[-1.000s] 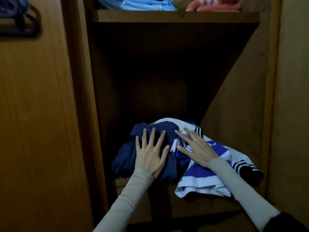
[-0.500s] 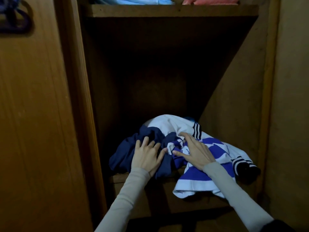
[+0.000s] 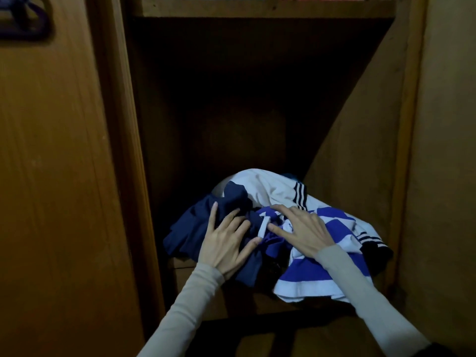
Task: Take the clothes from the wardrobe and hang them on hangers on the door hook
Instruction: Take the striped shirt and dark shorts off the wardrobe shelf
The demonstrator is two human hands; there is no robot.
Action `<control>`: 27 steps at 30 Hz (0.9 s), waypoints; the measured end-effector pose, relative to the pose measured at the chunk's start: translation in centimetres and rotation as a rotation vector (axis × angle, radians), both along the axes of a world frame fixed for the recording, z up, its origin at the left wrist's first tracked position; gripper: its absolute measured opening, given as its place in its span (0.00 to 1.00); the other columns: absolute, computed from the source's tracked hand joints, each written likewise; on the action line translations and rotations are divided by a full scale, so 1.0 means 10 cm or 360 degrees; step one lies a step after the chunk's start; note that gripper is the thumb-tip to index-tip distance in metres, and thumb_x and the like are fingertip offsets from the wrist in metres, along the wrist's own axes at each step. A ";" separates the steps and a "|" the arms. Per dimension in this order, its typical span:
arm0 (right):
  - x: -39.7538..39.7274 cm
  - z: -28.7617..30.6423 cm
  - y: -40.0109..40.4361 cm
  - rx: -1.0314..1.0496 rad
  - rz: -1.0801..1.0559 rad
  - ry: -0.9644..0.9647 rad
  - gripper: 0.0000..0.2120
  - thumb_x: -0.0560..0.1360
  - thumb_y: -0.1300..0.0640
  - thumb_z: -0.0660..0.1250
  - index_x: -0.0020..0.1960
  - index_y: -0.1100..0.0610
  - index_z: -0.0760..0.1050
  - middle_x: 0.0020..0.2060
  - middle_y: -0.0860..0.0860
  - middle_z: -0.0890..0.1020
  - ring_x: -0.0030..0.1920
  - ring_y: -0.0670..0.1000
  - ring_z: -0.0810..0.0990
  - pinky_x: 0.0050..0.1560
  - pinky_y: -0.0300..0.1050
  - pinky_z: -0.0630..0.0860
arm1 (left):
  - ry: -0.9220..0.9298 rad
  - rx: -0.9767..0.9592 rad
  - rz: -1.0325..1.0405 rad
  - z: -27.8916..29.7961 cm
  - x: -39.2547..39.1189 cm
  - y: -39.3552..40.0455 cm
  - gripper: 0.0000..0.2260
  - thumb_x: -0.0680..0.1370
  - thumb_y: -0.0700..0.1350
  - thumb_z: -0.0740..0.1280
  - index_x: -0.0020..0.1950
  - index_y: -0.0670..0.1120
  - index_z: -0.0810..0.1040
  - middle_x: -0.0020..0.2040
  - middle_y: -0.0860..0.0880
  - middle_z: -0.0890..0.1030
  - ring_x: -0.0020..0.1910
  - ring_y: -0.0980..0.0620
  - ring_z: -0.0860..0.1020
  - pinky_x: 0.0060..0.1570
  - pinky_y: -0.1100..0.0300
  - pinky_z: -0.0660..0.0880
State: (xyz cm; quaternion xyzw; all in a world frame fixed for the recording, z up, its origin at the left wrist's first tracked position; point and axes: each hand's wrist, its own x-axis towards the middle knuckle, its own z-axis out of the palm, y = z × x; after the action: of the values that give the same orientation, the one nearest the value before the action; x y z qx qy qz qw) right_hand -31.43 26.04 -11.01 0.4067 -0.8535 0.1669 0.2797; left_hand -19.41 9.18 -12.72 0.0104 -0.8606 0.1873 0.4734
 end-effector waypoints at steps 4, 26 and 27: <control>0.03 0.04 0.03 0.0090 0.0001 -0.0074 0.29 0.72 0.29 0.46 0.68 0.39 0.63 0.54 0.50 0.73 0.49 0.54 0.76 0.47 0.45 0.67 | 0.0133 -0.0027 0.0016 0.02 -0.04 0.00 0.17 0.77 0.58 0.55 0.48 0.49 0.79 0.37 0.52 0.79 0.39 0.50 0.78 0.58 0.53 0.62; 0.49 0.50 0.23 -0.1072 -0.0104 0.0358 0.16 0.73 0.43 0.56 0.44 0.53 0.77 0.37 0.52 0.75 0.34 0.55 0.75 0.35 0.42 0.64 | 0.0878 0.0495 -0.0259 0.68 0.25 0.46 0.11 0.76 0.46 0.61 0.42 0.42 0.80 0.30 0.46 0.75 0.28 0.48 0.74 0.36 0.61 0.64; 0.52 0.56 0.24 -0.1075 -0.0114 0.0394 0.16 0.73 0.44 0.57 0.44 0.53 0.77 0.36 0.52 0.75 0.34 0.55 0.75 0.35 0.42 0.65 | 0.0896 0.0514 -0.0258 0.71 0.26 0.47 0.11 0.77 0.46 0.60 0.42 0.42 0.79 0.30 0.46 0.75 0.28 0.48 0.73 0.36 0.61 0.63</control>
State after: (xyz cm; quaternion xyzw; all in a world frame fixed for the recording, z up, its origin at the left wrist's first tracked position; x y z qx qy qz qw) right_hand -26.23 28.40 -5.45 0.2783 -0.7237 0.3790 0.5052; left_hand -16.80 13.86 -5.59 0.0682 -0.7127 0.0000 0.6981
